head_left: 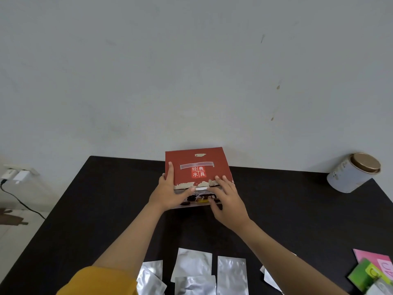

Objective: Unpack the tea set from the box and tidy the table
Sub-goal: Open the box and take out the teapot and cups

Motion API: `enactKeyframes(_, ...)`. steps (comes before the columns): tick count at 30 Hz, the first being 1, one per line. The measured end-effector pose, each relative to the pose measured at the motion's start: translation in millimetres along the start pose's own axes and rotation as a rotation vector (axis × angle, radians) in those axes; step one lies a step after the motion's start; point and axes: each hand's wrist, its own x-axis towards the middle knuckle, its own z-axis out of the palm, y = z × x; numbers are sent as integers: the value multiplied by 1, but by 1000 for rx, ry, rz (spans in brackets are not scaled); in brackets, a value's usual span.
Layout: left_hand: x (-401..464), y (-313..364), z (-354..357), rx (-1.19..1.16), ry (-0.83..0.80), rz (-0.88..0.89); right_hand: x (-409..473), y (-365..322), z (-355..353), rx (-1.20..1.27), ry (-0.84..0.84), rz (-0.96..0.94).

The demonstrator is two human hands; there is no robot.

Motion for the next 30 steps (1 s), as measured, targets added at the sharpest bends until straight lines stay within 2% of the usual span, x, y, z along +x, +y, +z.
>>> enactKeyframes(4, -4, 3, 3, 31, 40, -12, -3, 2, -1, 21, -34, -33)
enactKeyframes(6, -7, 5, 5, 13, 79, -17, -3, 1, -5, 107, -22, -4)
enactKeyframes(10, -15, 7, 21, -281, 300, -112, 8, -6, -18, 420, 143, 281)
enactKeyframes(13, -22, 11, 31, -442, 401, -148, 20, -17, -26, 629, 54, 478)
enactKeyframes(17, -32, 10, 35, -480, 412, -5, 20, -16, -31, 657, 21, 602)
enactKeyframes(21, -52, 1, 39, -499, 407, 71, 3, -21, -30, 662, 16, 660)
enactKeyframes(28, -114, -14, 43, -548, 402, 84, -59, -46, -35, 770, 43, 595)
enactKeyframes(30, -122, -14, 41, -516, 443, 79, -66, -53, -41, 826, 50, 566)
